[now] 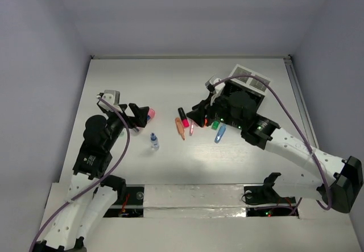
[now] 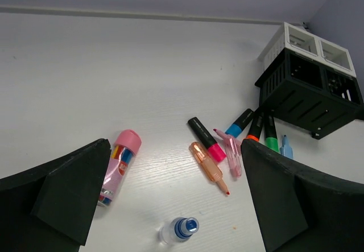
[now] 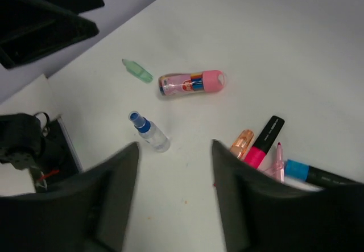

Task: Sort the stationery into containers
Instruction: Pick up the stationery from the center of the board.

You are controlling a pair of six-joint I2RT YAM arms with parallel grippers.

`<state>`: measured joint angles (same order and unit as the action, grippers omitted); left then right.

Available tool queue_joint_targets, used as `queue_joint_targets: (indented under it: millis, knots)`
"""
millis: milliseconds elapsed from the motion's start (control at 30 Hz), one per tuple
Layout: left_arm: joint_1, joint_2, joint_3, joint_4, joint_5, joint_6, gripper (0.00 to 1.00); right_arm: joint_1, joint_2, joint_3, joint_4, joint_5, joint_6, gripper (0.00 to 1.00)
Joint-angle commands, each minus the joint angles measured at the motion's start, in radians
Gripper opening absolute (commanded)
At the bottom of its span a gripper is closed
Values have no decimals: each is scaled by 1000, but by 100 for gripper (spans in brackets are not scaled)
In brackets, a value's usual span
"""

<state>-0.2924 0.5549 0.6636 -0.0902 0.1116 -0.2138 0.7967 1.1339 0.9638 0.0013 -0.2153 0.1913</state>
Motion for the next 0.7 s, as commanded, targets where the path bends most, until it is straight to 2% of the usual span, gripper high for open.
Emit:
queue_joint_targets:
  millis: [0, 33, 67, 133, 200, 267, 300, 333, 367, 400, 433, 667]
  knots:
    - [12, -41, 44, 27, -27, 5, 99, 82, 33, -4, 28, 88, -36, 44]
    - [12, -53, 42, 24, -44, 5, 99, 97, 56, -2, 40, 109, -36, 24]
    - [12, -58, 44, 24, -50, 5, 99, 111, 69, -4, 48, 137, -39, 16]
    - [12, -70, 44, 26, -58, 7, 99, 146, 93, -2, 61, 155, -47, 4]
    - [12, -75, 42, 29, -75, 5, 99, 171, 131, 4, 78, 181, -62, 5]
    - [21, -73, 45, 24, -96, 5, 99, 193, 156, 10, 100, 186, -76, 31]
    - [21, -75, 47, 23, -99, 5, 99, 209, 180, 16, 106, 171, -79, 51]
    - [21, -76, 47, 21, -102, 5, 99, 219, 193, 21, 111, 162, -82, 83]
    - [21, -81, 47, 18, -102, 2, 99, 239, 207, 29, 105, 165, -98, 93]
    - [30, -85, 47, 17, -118, 1, 99, 239, 239, 35, 103, 168, -104, 99]
    - [30, -96, 48, 12, -154, -1, 99, 251, 257, 45, 101, 169, -110, 100]
    - [30, -121, 45, 6, -216, -9, 99, 251, 423, 139, 95, 139, -112, 99]
